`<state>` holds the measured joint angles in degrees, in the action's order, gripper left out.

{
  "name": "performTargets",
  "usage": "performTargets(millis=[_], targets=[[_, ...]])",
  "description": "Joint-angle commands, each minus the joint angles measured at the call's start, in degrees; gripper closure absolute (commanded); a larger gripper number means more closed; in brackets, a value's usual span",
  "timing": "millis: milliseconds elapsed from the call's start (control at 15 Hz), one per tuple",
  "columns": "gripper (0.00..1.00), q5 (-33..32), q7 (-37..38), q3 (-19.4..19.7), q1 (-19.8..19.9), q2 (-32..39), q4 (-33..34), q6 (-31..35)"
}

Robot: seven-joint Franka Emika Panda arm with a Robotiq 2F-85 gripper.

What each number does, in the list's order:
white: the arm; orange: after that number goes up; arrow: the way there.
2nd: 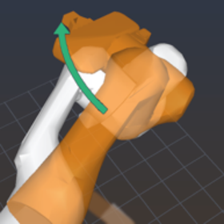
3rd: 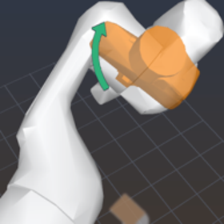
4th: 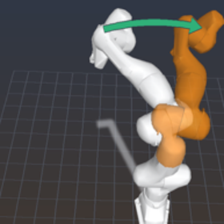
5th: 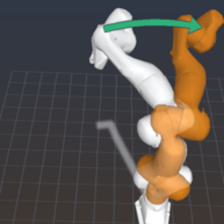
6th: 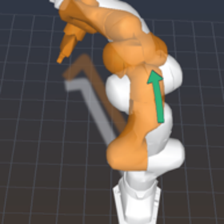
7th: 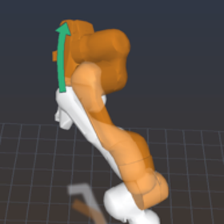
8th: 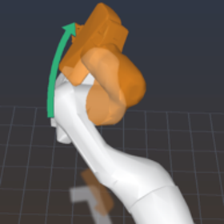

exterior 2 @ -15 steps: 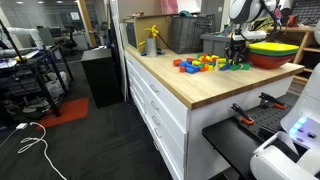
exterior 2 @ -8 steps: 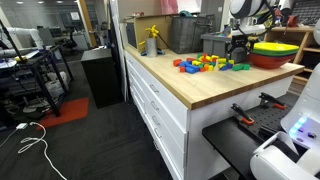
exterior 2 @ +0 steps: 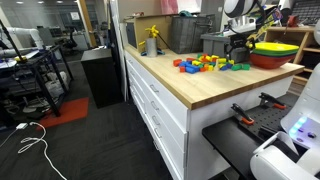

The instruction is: Pick up the green cylindrical block and move it a little forward on the table, pick up the green square block and move it a little forward on the table

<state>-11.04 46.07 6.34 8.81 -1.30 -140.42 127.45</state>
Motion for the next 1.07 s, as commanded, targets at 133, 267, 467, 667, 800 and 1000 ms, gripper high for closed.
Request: performTargets(millis=[133, 267, 467, 667, 800, 1000], targets=[[0.00, 3.83, 5.73, 0.54, -0.82, 3.53, 1.59, -2.15], [0.00, 5.25, 7.35, 1.09, -0.59, 4.28, 1.17, -1.57], [0.00, 6.09, 9.67, 2.51, -0.03, 4.83, 0.75, -0.79], [0.00, 6.46, 11.42, 3.92, 0.41, 5.20, 0.74, -0.31], [0.25, 6.73, 12.28, 4.49, 0.48, 5.45, 0.75, -0.26], [0.44, 7.41, 13.17, 4.51, 0.38, 5.48, 0.71, -0.14]])
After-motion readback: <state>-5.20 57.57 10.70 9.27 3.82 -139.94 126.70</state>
